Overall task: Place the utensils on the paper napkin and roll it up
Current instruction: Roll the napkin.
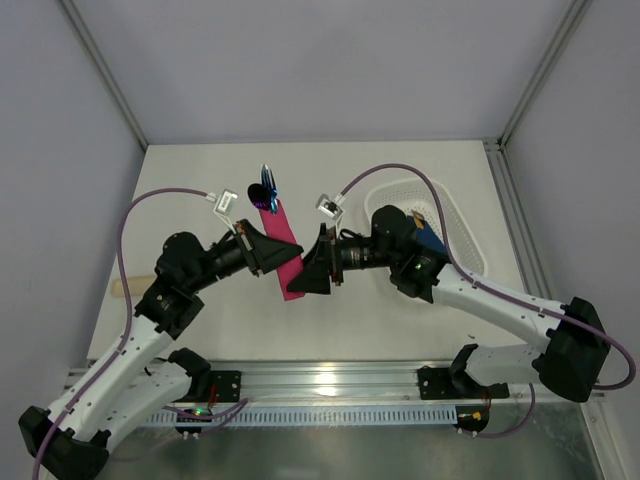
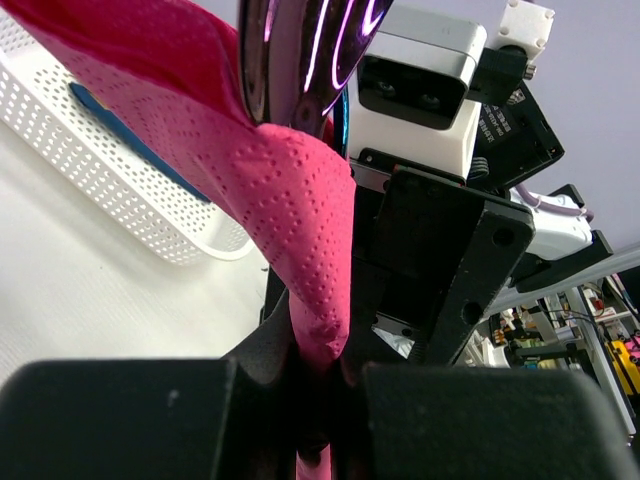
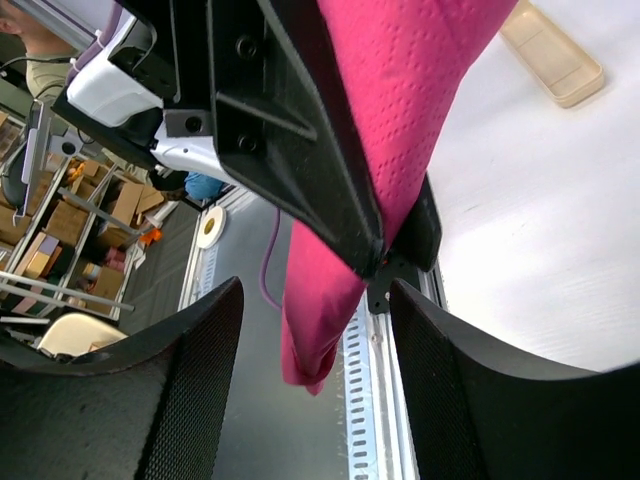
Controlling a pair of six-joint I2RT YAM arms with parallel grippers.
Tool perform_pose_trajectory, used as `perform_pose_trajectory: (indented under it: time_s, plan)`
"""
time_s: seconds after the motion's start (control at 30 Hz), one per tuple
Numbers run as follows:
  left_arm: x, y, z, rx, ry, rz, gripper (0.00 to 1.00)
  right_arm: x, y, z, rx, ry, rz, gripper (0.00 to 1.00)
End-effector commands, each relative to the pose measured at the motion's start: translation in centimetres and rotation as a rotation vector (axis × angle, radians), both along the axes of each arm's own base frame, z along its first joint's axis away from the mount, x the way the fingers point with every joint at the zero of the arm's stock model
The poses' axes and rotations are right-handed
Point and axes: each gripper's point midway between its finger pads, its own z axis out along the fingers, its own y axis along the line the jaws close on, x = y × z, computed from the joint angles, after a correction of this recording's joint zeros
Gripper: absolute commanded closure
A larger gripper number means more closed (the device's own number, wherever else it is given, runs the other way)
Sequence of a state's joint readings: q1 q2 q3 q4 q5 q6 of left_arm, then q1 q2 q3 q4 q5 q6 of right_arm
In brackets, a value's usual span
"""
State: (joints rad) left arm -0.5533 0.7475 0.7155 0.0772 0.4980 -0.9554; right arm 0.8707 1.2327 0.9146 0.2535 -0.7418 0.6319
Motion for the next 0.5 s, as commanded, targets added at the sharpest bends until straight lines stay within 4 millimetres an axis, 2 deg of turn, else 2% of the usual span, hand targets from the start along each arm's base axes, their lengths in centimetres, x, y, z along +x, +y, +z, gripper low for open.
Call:
perform_pose_trajectory:
  time_s: [0.0,0.17,0.47]
  plan:
    - [-0.41,0.15,2.52,-0.047,-0.105,-0.012,1.0,0.96,0.82,2.63,0.062,-0.056,-0.016,0.37]
    - [-0.34,0.1,2.39,-0.052,-0.106,-0.012,1.0,1.62,1.51,3.18,0.084,-0.053,-0.025,0.45]
    - [-0.3,0.21,2.34,-0.05,-0.111,-0.004,1.0,1.88,1.59,2.94,0.094,-0.03,-0.045,0.48]
